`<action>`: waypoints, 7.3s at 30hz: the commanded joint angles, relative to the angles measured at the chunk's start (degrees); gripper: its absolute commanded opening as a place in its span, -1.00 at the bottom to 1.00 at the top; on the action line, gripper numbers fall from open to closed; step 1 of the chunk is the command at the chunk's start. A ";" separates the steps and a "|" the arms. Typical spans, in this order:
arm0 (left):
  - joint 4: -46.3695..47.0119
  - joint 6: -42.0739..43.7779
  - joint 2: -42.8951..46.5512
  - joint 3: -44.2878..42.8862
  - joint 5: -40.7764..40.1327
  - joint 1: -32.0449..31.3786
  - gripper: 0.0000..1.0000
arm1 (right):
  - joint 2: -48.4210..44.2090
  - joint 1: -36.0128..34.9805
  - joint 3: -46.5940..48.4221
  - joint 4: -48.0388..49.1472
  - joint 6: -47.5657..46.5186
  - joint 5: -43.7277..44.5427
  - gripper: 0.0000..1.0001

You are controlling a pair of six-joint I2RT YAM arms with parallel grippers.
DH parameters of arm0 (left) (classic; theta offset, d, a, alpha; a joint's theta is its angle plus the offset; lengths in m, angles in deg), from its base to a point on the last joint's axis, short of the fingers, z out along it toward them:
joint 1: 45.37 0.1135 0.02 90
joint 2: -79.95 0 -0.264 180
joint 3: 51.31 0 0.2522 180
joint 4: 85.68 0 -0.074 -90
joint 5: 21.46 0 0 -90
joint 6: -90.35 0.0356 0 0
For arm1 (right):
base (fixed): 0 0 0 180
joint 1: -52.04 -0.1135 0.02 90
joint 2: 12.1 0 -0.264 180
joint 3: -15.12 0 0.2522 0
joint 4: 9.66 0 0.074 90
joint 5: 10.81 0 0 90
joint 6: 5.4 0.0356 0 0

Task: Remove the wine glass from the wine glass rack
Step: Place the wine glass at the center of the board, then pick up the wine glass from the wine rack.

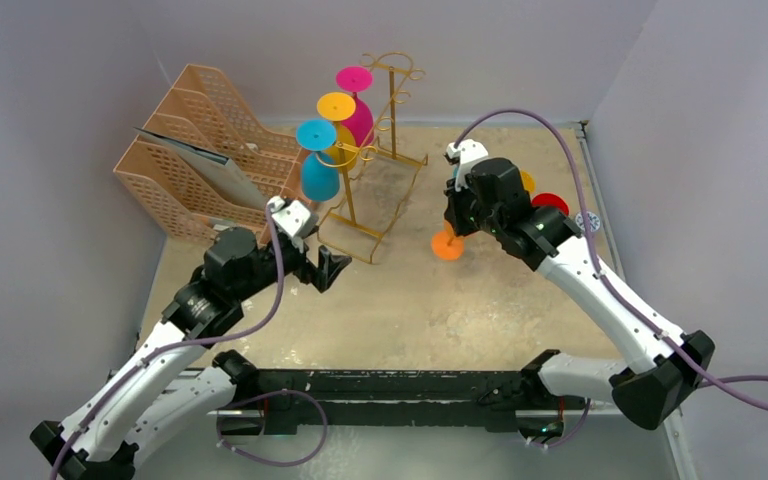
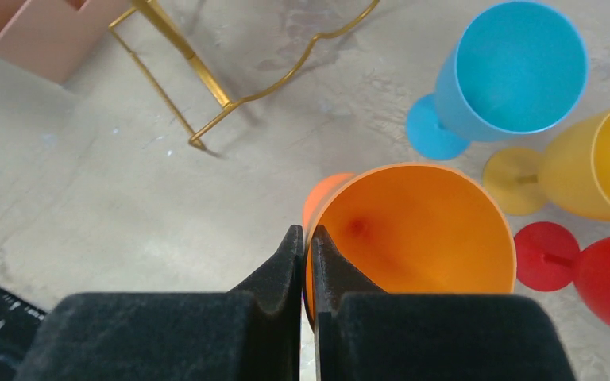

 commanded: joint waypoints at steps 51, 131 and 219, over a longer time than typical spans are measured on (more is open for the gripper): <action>-7.32 -3.00 0.61 -5.02 -3.58 0.22 0.82 | 18.64 2.07 -0.27 15.03 5.84 9.31 -0.85; -26.28 -2.23 -8.97 -27.96 -3.38 1.45 1.00 | -1.76 2.07 -2.82 7.83 13.59 -7.85 0.38; 0.25 -32.55 -44.89 -41.92 28.47 33.54 -0.53 | -7.45 2.07 -4.51 1.00 22.98 -13.62 0.44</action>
